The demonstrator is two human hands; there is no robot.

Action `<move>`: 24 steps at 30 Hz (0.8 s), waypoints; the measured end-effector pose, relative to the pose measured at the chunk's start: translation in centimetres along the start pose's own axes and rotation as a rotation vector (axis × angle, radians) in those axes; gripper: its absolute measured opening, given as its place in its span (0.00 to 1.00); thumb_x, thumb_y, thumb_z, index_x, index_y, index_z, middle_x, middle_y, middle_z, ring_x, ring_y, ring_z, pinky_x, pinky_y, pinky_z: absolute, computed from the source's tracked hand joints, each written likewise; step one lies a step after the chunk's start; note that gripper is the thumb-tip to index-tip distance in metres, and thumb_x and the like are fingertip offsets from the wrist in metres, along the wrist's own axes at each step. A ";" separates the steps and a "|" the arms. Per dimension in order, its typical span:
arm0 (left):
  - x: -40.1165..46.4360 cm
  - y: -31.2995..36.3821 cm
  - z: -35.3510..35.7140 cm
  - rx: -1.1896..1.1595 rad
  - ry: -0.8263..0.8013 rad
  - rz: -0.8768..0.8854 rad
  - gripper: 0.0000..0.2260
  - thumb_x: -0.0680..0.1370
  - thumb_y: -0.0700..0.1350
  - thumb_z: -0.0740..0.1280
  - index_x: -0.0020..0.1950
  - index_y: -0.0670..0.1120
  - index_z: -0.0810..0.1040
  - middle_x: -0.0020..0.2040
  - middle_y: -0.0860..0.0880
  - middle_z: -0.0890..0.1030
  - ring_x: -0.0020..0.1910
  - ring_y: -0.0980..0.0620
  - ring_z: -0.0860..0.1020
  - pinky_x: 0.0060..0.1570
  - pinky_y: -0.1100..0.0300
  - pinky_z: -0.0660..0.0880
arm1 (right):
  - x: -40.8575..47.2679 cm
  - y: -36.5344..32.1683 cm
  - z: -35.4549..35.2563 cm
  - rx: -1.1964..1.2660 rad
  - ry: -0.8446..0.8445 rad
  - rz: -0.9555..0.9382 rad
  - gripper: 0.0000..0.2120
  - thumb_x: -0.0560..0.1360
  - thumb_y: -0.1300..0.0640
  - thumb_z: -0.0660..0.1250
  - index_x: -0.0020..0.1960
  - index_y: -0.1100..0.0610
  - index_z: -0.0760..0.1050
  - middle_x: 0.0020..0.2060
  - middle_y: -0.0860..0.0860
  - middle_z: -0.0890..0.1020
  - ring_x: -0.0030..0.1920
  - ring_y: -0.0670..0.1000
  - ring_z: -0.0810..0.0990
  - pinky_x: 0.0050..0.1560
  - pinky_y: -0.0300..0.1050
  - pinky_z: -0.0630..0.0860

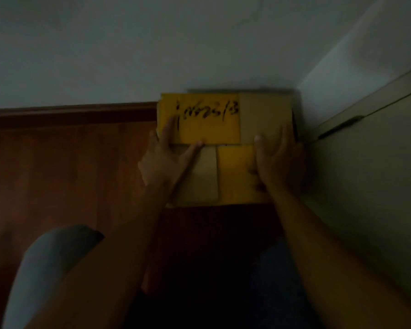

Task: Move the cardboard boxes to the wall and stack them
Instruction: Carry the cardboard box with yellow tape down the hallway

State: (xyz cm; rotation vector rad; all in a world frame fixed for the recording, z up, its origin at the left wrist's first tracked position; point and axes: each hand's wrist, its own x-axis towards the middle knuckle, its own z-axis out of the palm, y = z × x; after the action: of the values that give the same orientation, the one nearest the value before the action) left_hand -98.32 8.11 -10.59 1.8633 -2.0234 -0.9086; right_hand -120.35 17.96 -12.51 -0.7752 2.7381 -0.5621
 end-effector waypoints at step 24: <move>1.4 2.5 2.2 0.198 0.141 0.041 0.37 0.72 0.76 0.53 0.77 0.67 0.46 0.75 0.40 0.64 0.62 0.32 0.74 0.56 0.37 0.71 | 3.8 -0.9 0.3 -0.209 0.159 -0.488 0.28 0.83 0.46 0.51 0.76 0.62 0.65 0.77 0.59 0.64 0.79 0.59 0.56 0.77 0.59 0.51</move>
State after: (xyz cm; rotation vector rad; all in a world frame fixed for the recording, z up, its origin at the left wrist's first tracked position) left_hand -101.80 7.35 -11.20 1.9170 -2.1212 -0.5663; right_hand -123.04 15.07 -12.87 -1.5334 2.7798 -0.4429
